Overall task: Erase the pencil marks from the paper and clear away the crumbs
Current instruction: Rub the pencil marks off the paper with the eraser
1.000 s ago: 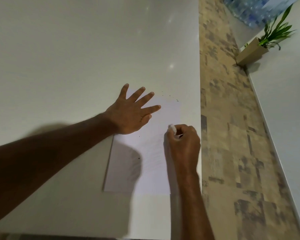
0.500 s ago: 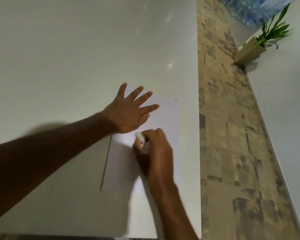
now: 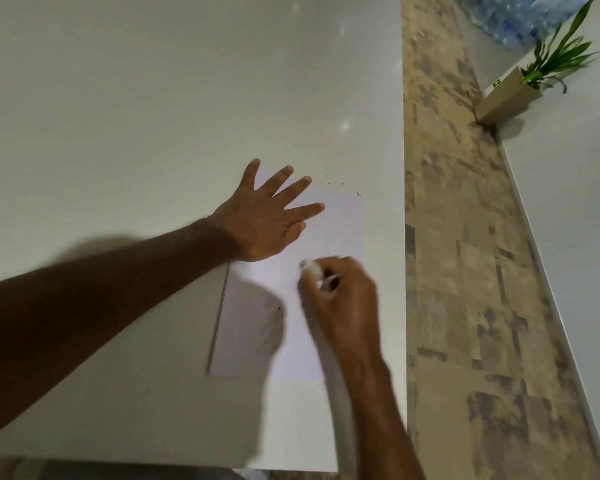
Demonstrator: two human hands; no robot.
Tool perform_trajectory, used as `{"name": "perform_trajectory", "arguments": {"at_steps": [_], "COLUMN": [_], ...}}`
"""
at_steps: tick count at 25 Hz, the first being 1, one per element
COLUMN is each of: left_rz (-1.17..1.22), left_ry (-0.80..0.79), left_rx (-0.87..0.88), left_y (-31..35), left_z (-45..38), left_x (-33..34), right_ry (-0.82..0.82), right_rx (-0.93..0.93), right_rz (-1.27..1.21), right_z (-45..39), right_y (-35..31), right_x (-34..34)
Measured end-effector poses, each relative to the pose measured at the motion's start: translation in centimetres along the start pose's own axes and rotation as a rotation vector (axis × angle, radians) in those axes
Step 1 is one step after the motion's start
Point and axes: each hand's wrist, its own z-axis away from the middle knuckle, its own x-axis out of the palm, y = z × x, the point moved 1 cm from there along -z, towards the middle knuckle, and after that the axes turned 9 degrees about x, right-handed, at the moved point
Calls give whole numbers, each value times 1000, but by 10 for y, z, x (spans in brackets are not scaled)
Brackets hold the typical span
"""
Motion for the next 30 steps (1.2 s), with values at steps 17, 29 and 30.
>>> {"name": "perform_trajectory", "arguments": {"at_steps": [17,29,30], "left_rz": [1,-2,8], "left_ry": [1,3,2], "left_rx": [-3,3,3], "left_y": [1,0,-1], "left_z": [0,-2,-2], "left_x": [-1,1,1], "right_ry": [-99,52,155], "right_rx": [-114,48,108], "right_rz": [67,-15,-3], "right_z": [35,-3,-17], "right_y": [-18,9,12], "right_x": [17,-6,-18]}}
